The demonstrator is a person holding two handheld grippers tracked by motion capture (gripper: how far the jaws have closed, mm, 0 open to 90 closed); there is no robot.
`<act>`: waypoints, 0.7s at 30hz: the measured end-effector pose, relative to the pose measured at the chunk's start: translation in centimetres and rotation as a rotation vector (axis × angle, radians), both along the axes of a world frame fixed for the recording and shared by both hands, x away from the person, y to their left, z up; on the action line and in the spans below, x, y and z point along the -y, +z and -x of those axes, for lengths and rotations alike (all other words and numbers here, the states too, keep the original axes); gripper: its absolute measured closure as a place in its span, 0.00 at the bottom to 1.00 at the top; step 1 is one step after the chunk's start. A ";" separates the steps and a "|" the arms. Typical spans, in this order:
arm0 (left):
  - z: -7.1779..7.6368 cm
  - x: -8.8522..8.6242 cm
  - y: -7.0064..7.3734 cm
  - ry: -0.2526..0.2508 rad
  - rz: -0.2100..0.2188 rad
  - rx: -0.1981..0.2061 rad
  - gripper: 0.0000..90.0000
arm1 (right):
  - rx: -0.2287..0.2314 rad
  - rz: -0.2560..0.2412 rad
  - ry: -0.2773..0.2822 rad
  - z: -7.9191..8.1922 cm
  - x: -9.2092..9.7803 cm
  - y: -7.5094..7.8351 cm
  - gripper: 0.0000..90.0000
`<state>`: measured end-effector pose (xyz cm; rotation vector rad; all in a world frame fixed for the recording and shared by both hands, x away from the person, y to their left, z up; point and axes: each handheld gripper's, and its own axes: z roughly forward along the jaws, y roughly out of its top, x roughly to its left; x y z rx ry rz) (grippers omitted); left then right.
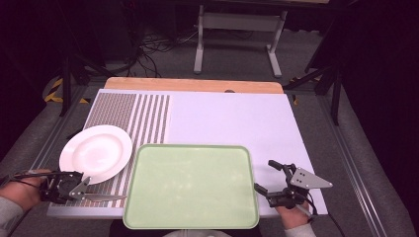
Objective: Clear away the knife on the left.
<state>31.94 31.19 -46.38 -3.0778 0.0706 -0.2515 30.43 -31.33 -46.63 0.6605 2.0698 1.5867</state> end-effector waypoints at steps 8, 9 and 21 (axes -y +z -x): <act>0.4 -0.2 0.2 0.053 -0.004 -0.006 0.89 | 0.000 -0.001 0.001 -0.1 -0.1 0.0 0.06; 0.5 -0.3 0.3 0.072 -0.004 -0.004 0.89 | 0.000 -0.001 0.001 -0.2 -0.1 0.0 0.06; 0.9 -0.6 3.6 0.142 0.108 0.023 0.89 | -0.001 -0.006 -0.003 -0.3 -0.1 0.0 0.06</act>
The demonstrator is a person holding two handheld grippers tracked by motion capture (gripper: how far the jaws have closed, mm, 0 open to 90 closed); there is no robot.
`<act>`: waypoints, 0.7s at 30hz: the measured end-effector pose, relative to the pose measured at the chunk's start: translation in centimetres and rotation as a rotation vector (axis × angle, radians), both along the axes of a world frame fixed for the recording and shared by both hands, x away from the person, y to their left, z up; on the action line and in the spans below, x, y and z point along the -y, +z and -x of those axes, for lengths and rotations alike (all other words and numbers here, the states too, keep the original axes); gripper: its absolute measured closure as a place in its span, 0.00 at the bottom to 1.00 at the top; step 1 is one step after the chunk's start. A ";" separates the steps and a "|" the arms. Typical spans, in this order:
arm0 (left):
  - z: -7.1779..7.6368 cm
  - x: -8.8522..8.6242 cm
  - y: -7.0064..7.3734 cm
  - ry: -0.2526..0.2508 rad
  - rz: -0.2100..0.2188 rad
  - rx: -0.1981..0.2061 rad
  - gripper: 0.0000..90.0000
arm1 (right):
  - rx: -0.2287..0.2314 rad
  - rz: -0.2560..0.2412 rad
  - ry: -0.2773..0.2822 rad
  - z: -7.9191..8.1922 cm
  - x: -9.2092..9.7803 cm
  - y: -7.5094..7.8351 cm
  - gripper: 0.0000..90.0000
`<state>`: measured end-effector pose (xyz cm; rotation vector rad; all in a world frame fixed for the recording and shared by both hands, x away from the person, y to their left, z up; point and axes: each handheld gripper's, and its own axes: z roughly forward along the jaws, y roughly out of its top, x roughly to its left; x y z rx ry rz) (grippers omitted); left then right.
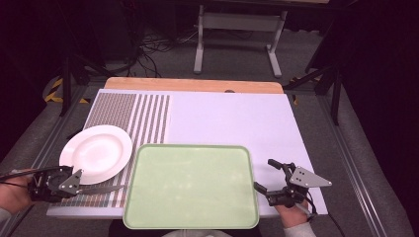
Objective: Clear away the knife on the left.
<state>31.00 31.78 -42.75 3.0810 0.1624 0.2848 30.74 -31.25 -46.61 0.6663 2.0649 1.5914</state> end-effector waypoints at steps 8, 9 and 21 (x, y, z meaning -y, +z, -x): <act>-0.2 0.7 2.4 0.109 0.117 0.019 0.89 | 0.004 -0.004 -0.003 0.0 0.1 0.1 0.06; -0.3 0.9 2.6 0.126 0.135 0.013 0.89 | 0.006 -0.004 -0.003 0.0 0.1 0.1 0.06; -0.8 2.6 4.1 0.241 0.236 -0.033 0.89 | 0.008 -0.004 -0.009 0.0 0.2 0.2 0.06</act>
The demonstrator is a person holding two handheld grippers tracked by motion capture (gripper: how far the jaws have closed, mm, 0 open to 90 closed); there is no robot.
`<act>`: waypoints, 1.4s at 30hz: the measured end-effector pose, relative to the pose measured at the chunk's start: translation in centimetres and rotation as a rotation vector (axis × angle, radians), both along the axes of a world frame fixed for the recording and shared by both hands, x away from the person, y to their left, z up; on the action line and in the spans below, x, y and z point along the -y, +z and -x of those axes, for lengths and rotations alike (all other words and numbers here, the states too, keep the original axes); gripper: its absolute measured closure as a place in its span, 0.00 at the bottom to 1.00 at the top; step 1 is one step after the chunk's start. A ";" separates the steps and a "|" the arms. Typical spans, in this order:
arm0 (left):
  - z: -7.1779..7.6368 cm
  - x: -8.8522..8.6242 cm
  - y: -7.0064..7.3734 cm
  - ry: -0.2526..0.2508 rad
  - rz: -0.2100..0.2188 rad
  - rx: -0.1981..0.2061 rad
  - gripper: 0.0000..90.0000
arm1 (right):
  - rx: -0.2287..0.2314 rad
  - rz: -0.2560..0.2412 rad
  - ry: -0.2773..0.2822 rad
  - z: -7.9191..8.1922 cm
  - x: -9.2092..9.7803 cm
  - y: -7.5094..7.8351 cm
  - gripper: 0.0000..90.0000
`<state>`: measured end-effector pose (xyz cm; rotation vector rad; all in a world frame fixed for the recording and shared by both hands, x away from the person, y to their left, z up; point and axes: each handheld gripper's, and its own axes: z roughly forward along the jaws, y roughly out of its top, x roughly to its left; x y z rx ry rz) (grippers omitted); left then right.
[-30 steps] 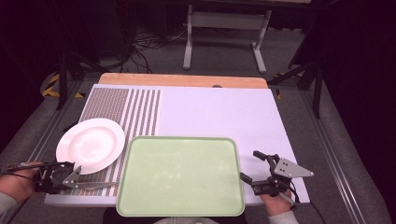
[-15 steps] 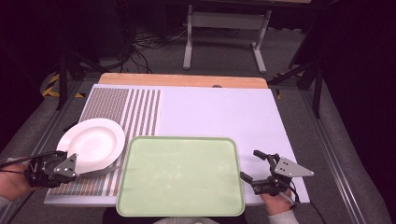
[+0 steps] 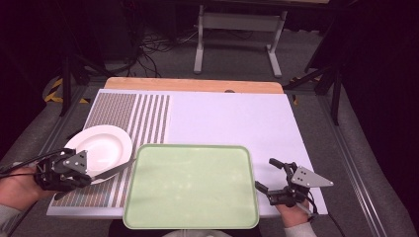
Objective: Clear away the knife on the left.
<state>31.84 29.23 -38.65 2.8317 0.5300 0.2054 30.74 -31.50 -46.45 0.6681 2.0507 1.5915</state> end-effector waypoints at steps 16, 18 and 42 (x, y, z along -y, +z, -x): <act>-0.3 2.6 1.5 0.124 0.189 -0.049 0.89 | 0.006 0.001 0.004 0.0 0.0 0.1 0.06; -0.4 3.0 1.5 0.134 0.212 -0.058 0.89 | 0.006 0.002 0.005 0.0 0.0 0.1 0.06; -0.7 8.7 -0.1 0.074 0.356 -0.095 0.89 | 0.007 0.001 0.009 0.0 0.0 0.1 0.06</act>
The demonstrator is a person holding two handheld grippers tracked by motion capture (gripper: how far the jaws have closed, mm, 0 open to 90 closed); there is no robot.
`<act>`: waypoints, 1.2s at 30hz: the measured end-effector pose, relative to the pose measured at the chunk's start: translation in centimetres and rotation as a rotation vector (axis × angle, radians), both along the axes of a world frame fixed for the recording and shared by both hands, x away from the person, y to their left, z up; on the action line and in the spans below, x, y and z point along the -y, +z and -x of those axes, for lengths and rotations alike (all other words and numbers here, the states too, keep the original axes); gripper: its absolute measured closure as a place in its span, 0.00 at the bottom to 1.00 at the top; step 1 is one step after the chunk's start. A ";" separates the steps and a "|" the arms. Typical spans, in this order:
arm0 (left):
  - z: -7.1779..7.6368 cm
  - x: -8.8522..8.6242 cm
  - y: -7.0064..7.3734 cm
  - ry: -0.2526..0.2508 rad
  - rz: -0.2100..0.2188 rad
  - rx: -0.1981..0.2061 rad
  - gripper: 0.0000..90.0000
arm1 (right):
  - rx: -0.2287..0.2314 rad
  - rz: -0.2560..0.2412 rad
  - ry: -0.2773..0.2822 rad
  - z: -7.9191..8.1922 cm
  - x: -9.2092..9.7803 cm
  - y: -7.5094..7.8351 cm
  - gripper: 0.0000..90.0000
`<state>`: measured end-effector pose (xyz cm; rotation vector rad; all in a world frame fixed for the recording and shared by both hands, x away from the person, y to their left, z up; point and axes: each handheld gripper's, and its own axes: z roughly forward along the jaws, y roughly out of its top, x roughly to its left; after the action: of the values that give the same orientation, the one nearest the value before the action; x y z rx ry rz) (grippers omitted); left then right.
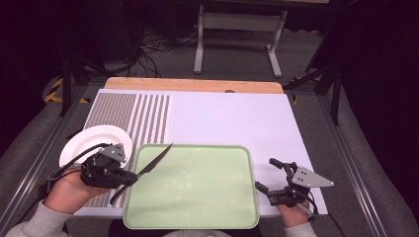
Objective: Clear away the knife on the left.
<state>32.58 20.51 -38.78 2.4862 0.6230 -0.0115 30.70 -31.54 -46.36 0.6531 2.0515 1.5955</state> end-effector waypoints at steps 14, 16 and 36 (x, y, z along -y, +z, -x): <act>-0.4 2.0 -1.5 -0.023 0.054 -0.029 0.89 | -0.001 0.001 0.002 0.0 0.0 -0.1 0.07; -0.4 2.2 -1.6 -0.026 0.062 -0.032 0.89 | -0.002 0.002 0.003 0.0 0.0 -0.1 0.07; -0.8 4.3 -3.8 -0.043 0.022 -0.098 0.89 | -0.001 0.009 0.008 0.0 -0.1 -0.1 0.07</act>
<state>33.40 16.26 -42.56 2.4886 0.6067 -0.1563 30.69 -31.48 -46.42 0.6433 2.0637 1.5894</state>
